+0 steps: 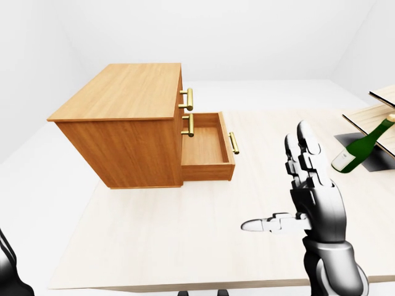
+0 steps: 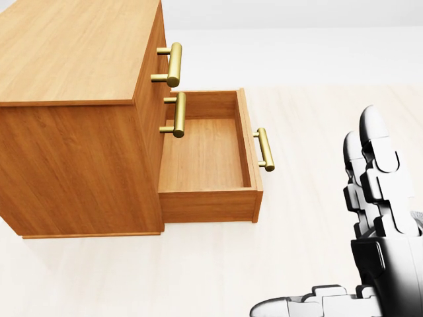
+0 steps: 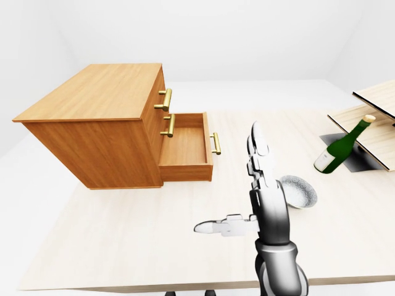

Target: Put the bowl on top of the cabinet.

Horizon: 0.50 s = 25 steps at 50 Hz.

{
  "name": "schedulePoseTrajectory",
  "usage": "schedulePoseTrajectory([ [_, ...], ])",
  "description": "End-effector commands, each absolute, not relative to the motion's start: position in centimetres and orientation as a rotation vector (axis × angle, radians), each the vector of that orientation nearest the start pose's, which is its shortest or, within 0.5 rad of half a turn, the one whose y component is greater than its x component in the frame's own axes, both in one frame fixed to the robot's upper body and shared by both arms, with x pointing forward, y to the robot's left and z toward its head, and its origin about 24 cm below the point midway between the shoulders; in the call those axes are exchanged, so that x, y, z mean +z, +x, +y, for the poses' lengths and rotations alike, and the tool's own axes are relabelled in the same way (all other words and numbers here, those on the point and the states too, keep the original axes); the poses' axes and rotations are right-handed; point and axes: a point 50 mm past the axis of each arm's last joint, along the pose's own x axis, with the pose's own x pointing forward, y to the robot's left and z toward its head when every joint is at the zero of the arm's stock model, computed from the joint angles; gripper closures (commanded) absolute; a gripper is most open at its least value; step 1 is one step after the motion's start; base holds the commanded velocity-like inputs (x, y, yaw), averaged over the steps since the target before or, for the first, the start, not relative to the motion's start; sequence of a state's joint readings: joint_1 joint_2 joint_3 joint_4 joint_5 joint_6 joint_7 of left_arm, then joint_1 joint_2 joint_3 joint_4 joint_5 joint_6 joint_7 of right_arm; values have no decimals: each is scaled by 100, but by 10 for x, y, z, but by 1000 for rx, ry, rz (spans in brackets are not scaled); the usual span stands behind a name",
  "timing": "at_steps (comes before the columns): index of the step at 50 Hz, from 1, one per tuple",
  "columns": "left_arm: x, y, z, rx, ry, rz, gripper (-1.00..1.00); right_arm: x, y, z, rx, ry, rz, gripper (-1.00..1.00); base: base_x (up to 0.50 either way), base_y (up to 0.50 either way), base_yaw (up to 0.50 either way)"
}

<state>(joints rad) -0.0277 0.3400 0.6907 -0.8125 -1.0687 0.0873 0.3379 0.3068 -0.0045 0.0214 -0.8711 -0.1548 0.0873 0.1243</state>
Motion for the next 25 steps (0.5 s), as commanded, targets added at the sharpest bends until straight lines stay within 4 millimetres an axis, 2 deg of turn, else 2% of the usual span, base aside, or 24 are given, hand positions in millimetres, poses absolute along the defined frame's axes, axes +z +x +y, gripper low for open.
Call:
schedulePoseTrajectory([
  [1,250,152,276,266,-545,-886,-100,167,164,-154,25,-203,-470,-100,50,0,0],
  [3,250,152,275,265,-544,-885,-100,167,164,-154,22,-200,-474,-100,50,0,0],
  [8,251,151,274,258,-549,-887,-100,166,167,-155,2,-157,-472,-100,0,0,0],
  [10,250,152,275,259,-549,-886,-100,164,162,-154,9,-166,-457,-100,0,0,0],
  [14,251,152,276,262,-554,-884,-100,145,148,-166,-24,-171,-325,-100,0,0,0],
  [18,251,152,276,257,-559,-886,-100,135,129,-189,-90,-219,-214,-100,0,0,0],
  [20,251,152,277,258,-560,-883,-100,135,122,-195,-90,-267,-184,-100,0,0,0],
  [25,251,154,278,263,-562,-880,-100,157,104,-212,-108,-469,-177,-100,0,0,0],
])
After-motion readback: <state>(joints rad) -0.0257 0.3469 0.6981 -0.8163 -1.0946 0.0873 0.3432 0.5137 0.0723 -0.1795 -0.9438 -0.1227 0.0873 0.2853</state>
